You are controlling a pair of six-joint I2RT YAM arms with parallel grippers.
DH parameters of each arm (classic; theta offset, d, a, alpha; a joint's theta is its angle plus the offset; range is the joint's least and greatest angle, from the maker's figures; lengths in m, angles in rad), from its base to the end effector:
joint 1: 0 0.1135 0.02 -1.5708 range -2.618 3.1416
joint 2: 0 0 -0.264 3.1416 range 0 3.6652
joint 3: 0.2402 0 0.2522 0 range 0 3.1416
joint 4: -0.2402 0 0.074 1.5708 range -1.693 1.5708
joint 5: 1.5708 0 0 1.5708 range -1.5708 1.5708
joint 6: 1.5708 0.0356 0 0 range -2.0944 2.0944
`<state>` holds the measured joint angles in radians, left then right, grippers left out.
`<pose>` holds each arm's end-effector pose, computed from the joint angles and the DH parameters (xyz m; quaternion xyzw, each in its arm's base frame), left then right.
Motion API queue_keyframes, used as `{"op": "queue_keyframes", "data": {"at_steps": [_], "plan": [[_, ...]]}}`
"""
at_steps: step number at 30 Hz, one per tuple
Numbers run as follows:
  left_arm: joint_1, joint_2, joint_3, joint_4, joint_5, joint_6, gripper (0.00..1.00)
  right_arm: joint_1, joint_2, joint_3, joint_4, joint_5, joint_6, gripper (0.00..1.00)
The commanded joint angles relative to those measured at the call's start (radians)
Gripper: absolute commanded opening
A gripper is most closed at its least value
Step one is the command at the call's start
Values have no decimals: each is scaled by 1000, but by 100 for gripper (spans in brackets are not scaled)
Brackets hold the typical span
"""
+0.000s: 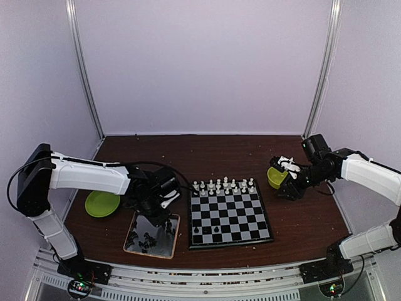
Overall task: Set up the chess pieces on the board
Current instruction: Pick up the pawn from the storage box.
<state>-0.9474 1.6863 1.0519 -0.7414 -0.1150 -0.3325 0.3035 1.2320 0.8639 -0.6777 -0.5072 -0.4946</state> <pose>0.1811 -0.2448 0.1716 0.2954 0.9487 -0.0122 0.1121 0.2192 0.0868 0.2394 -0.4232 0.8361 0.2172 0.2732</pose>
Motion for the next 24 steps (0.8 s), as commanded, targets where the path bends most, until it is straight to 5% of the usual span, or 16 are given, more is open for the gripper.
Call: {"op": "queue_keyframes", "data": {"at_steps": [1, 19, 24], "plan": [[7, -10, -3, 41, 14, -3, 25, 4, 1, 13, 1, 16, -5, 54], [12, 52, 21, 55, 42, 31, 3, 5, 6, 12, -1, 19, -7, 54], [12, 39, 47, -19, -89, 24, 0, 5, 7, 11, -2, 21, -7, 54]]}}
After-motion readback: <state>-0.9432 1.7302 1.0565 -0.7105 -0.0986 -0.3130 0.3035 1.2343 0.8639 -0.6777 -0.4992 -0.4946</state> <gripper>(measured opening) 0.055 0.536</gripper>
